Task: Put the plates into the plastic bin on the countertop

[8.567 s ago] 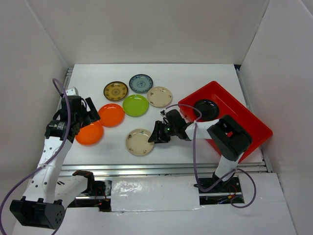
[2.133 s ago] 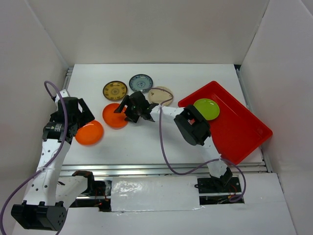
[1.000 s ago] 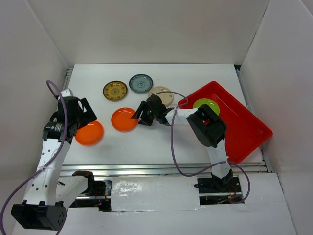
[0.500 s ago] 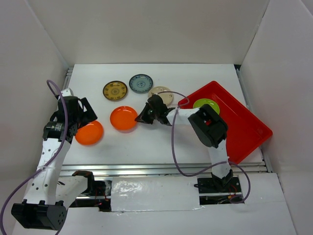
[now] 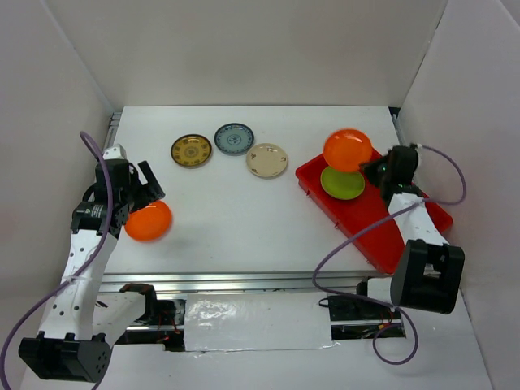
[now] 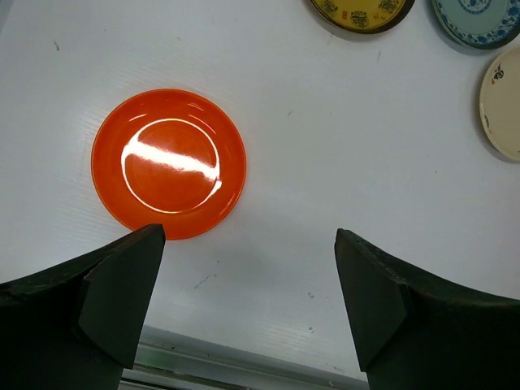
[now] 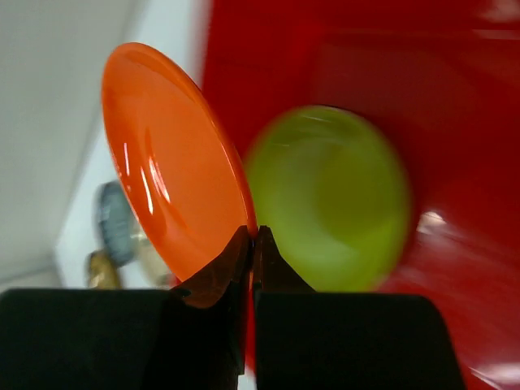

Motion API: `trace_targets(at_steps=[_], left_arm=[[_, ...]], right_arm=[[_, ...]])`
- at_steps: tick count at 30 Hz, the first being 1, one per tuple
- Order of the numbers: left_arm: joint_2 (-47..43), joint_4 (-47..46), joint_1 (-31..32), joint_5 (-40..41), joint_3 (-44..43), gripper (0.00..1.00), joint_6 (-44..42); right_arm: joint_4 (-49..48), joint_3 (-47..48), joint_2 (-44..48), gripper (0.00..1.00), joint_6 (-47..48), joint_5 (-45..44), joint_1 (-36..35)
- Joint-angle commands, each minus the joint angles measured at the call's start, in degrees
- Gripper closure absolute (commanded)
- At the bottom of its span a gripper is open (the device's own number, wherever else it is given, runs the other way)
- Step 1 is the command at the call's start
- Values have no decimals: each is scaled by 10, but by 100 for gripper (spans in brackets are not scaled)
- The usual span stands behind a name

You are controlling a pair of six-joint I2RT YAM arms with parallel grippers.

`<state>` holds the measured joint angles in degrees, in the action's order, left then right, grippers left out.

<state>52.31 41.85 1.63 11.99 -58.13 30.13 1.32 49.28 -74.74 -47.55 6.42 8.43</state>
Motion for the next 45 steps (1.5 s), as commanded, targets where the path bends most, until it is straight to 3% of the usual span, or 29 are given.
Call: trace_targets(at_steps=[1,6,10,11,12,13,14,17,19,21,22,23,27,28,32,33,35,38,41,45], left_arm=[[-7,-26,-1,-21,-3,1,-16],[-3,-25,-1,-21,-4,1,-16],[1,-26,-1,-20,-4,1,-16],[1,-26,-1,-20,-4,1,-17],[1,-26,-1,-20,-3,1,-17],[2,-26,-1,-20,-2,1,-17],[2,-26,-1,-20,-3,1,-17],[5,-26,-1,-22,-3,1,-17],[6,-26,-1,-24,-3,1,-17],[7,-26,-1,-22,-3,1,-17],[7,-25,-1,-19,-4,1,-16],[7,-25,0,-16,-6,1,-15],[-2,3,-1,55,-16,1,18],[-3,11,-1,95,-19,1,26],[-4,51,-5,179,-36,1,70],[-5,62,-6,195,-40,1,90],[-12,76,-14,222,-44,1,104],[-28,76,-31,229,-40,1,112],[-40,67,-33,225,-34,1,105],[-32,68,-34,216,-36,1,100]], right_arm=[[47,-71,23,100,39,49,65],[24,-103,14,100,44,71,118],[8,-95,-26,100,37,101,114],[5,-92,-26,95,33,98,106],[3,-91,-23,86,33,96,99],[1,-92,-18,70,33,92,92],[2,-89,-8,37,30,85,86],[19,-77,21,0,31,59,59],[45,-72,65,0,33,16,35],[81,-62,113,0,35,-85,-8],[97,-55,158,0,42,-189,-81],[104,-52,174,0,42,-212,-128],[26,-51,161,0,33,-147,-276],[-7,-56,143,0,22,-85,-336],[-142,-18,-32,0,-10,16,-478],[-155,44,-127,0,-16,30,-503],[-154,123,-223,0,-25,64,-565],[-125,336,-426,0,-54,107,-604],[-76,468,-529,0,-73,83,-633],[-42,566,-613,3,-120,105,-645]])
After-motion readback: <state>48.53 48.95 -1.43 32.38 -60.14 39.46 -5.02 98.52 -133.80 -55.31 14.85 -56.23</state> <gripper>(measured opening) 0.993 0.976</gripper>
